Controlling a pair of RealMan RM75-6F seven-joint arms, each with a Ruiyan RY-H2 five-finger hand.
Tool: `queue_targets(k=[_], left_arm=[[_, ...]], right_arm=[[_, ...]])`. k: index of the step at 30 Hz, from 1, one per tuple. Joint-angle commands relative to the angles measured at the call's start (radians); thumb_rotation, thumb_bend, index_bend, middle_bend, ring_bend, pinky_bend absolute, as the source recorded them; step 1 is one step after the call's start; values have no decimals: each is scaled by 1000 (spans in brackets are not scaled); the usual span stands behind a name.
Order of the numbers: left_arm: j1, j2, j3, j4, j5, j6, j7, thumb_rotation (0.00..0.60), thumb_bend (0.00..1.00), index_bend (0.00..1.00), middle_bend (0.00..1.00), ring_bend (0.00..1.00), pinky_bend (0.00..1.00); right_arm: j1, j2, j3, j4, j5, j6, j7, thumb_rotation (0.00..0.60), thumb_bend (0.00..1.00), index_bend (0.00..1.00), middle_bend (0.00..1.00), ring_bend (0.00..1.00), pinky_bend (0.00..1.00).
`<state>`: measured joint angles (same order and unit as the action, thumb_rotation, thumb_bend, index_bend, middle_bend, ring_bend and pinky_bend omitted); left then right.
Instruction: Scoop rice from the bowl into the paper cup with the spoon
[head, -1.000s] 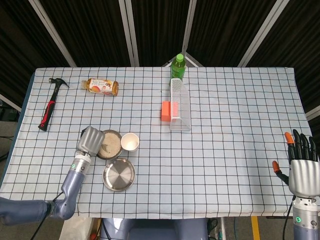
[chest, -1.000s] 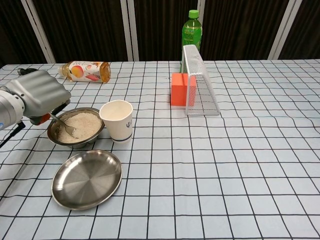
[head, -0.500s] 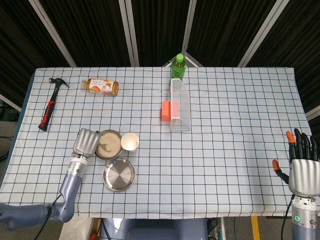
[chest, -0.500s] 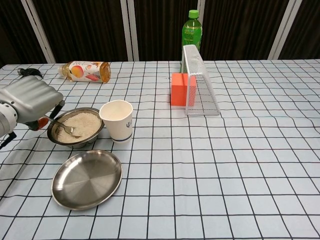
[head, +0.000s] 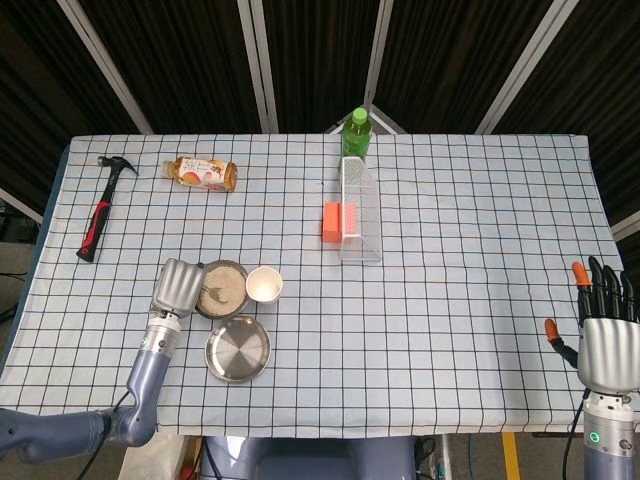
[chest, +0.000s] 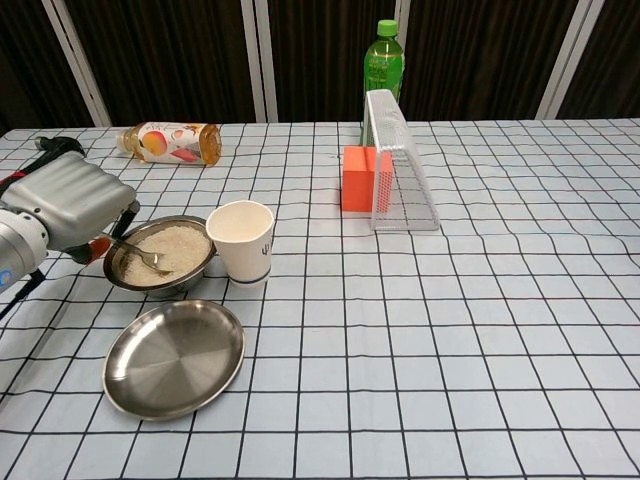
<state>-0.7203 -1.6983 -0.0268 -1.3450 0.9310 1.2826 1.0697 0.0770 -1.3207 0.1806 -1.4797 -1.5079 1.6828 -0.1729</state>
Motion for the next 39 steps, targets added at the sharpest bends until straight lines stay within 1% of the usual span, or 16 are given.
queue_targets(k=[1,11,17,30,35,39], left_arm=[[0,5,-6,-7,7,3,2,600,502,563,1000,1000,1000],[10,12,-21,-20,32,10,-8,600,510,563,1000,1000,1000],[29,3,-30,-2,59,26,-51,600,513,563,1000,1000,1000],[67,-39,-43,56,137,52,-186,600,515,561,1000,1000,1000],[76,-34,-53,52,150,59,-207,600,514,563,1000,1000,1000],[86,-11,-64,26,157,68,-216,600,514,564,1000,1000,1000]], right_arm=[[0,0,0,0,0,0,0,600,322,0,0,0,0],[0,-1,1,1,1,1,0,600,322,0,0,0,0],[0,-4,3,2,1,4,1,600,321,0,0,0,0],[0,-12,6,10,3,8,6,600,322,0,0,0,0],[-1,-11,5,9,3,10,4,600,322,0,0,0,0],[-3,-10,5,6,3,11,2,600,321,0,0,0,0]])
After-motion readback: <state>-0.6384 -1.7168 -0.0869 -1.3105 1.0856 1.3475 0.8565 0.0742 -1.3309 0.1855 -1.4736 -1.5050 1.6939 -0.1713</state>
